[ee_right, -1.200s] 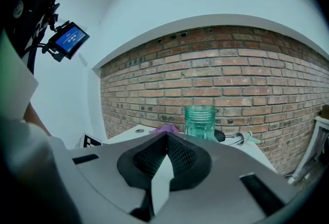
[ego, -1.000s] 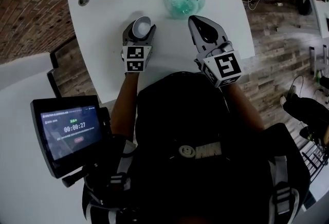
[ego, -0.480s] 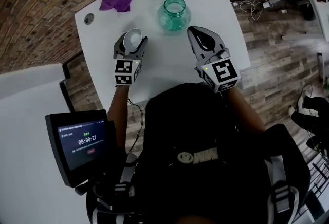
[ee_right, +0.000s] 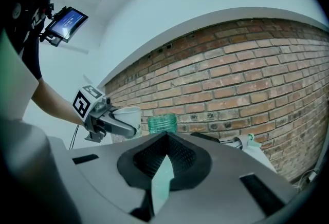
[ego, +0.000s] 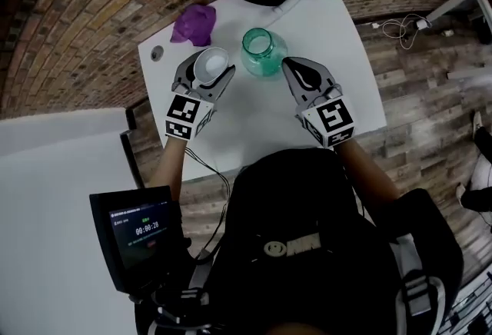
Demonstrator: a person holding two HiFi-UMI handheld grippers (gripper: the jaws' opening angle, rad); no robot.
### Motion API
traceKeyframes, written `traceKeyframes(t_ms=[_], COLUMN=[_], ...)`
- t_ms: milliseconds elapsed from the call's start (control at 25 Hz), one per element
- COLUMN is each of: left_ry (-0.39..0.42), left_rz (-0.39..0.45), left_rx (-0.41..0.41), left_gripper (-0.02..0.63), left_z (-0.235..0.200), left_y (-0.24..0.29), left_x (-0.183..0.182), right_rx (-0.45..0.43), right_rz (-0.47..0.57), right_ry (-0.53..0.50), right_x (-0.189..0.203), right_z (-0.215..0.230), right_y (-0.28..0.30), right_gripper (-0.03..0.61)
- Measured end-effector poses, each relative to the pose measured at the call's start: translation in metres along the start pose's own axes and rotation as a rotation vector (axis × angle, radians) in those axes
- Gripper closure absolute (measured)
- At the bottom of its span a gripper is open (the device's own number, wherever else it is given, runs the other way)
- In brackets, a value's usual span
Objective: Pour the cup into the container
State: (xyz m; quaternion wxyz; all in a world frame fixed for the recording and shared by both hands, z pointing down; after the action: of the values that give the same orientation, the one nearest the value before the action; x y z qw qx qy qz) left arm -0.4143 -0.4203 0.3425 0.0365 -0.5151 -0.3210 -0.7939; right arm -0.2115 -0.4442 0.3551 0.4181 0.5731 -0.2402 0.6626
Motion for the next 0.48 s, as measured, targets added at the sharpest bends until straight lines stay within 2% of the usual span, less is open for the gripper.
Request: traceKeyframes(t_ms=[200, 480], left_ry=[0.084, 0.195], left_rz=[-0.042, -0.115], left_rx=[0.063, 0.127], left_gripper=[0.328, 0.328], left_z=[-0.007, -0.016], left_y=[0.01, 0.02], left_x=[-0.025, -0.037], right_rx=[-0.032, -0.046], right_rz=[0.011, 0.022], right_ry=[-0.001, 0.008], right_x=[-0.001, -0.008], right_z=[0.007, 0.019], right_y=[0.004, 0.012], right_gripper=[0.583, 0.583])
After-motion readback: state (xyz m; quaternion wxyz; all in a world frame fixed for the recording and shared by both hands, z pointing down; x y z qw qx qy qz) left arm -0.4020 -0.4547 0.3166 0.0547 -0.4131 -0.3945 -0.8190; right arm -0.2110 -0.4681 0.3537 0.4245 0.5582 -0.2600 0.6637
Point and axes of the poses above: the fingertips, and each gripper's own axes: y forward along the fingers, z to its right, x out of its underside, the point moved 6 cm from there along -y, backward along the fingers, and after that the axes turned 5 degrees about y, right-handed, at the moved point
